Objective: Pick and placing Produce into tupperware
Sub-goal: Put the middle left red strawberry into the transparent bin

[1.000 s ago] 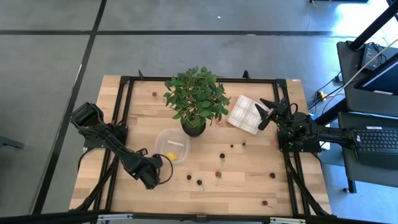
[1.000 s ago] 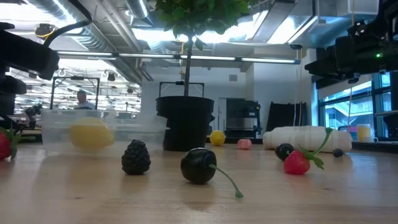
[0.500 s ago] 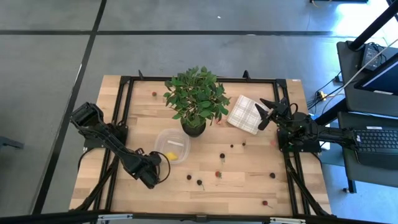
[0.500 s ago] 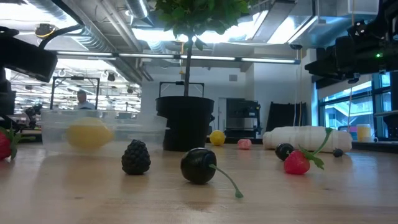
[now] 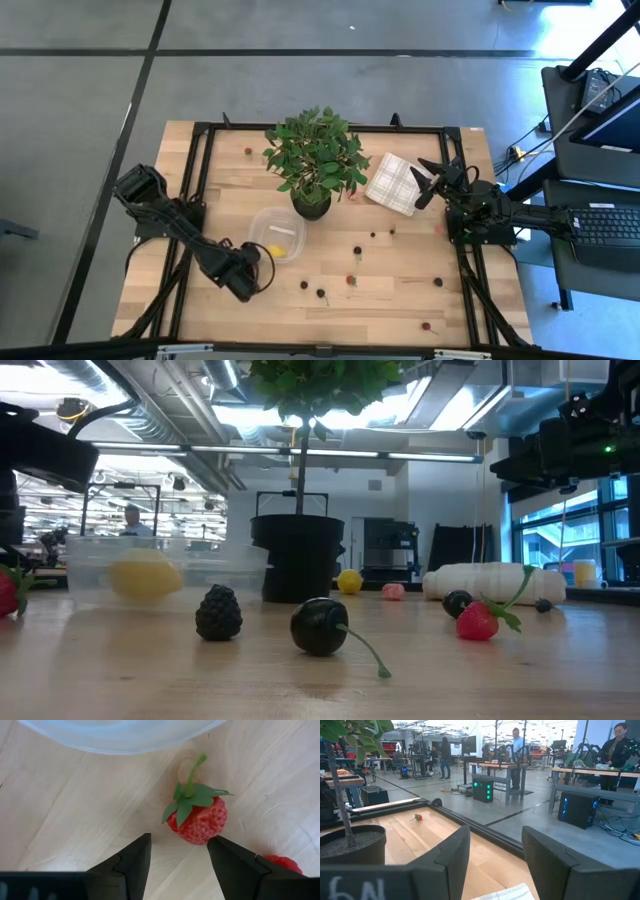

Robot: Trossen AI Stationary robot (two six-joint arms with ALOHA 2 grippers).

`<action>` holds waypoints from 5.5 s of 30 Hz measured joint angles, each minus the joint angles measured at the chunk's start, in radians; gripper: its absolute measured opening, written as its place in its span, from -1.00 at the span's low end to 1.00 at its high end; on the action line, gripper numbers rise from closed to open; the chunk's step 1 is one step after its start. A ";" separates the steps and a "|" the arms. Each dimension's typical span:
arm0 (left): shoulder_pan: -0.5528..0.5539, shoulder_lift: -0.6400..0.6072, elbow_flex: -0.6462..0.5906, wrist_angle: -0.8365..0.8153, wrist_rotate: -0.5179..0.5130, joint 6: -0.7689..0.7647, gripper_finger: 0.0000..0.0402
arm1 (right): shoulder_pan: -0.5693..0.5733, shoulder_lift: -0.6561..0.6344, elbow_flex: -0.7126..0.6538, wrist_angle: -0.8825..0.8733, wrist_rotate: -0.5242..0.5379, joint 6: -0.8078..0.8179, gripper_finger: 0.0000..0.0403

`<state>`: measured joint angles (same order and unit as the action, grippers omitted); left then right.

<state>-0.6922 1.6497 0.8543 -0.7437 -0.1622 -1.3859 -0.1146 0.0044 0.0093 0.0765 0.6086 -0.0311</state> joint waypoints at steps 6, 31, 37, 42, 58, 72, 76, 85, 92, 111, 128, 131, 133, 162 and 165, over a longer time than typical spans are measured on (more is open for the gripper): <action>0.024 0.000 0.001 0.002 0.008 0.001 -0.04 | 0.000 0.000 0.000 0.000 0.000 0.000 -0.10; 0.081 -0.001 0.002 -0.009 0.089 0.001 0.19 | 0.000 0.000 0.000 0.000 0.000 0.000 -0.10; 0.084 -0.001 0.001 -0.018 0.081 0.002 0.41 | 0.000 0.000 0.000 0.000 0.000 0.000 -0.10; 0.084 -0.001 0.001 -0.015 0.084 0.001 0.41 | 0.000 0.000 0.000 0.000 0.000 0.000 -0.10; 0.082 0.000 0.001 0.011 0.031 -0.018 0.40 | 0.000 0.000 0.000 0.000 0.000 0.000 -0.10; 0.084 0.001 0.000 0.031 -0.015 -0.020 0.40 | 0.000 0.000 0.000 0.000 0.000 0.000 -0.10; 0.084 0.001 0.000 0.031 -0.012 -0.019 0.40 | 0.000 0.000 0.000 0.000 0.000 0.000 -0.10; 0.084 0.001 0.001 0.034 -0.003 -0.019 0.31 | 0.000 0.000 0.000 0.000 0.000 0.000 -0.10; 0.084 0.001 0.001 0.036 0.003 -0.019 0.05 | 0.000 0.000 0.000 0.000 0.000 0.000 -0.10; 0.085 0.000 0.006 0.026 0.052 0.031 -0.30 | 0.000 0.000 0.000 0.000 0.000 0.000 -0.10; 0.097 -0.084 0.230 -0.348 0.110 0.047 -0.29 | 0.000 0.000 0.000 0.001 0.000 0.000 -0.10; 0.113 -0.097 0.266 -0.382 0.040 0.079 -0.31 | 0.000 0.000 0.000 0.001 0.000 0.000 -0.10; 0.139 -0.102 0.273 -0.377 -0.009 0.112 -0.31 | 0.000 0.000 0.000 0.001 0.000 0.000 -0.10; 0.534 -0.083 0.142 -0.032 -0.019 0.652 -0.31 | 0.000 0.000 0.000 0.000 0.000 0.000 -0.10; 0.534 -0.082 0.095 0.021 -0.019 0.636 -0.28 | 0.000 0.000 0.000 0.000 0.000 0.000 -0.10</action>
<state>-0.1581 1.5673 0.9494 -0.7224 -0.1812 -0.7497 -0.1146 0.0043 0.0093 0.0769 0.6090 -0.0311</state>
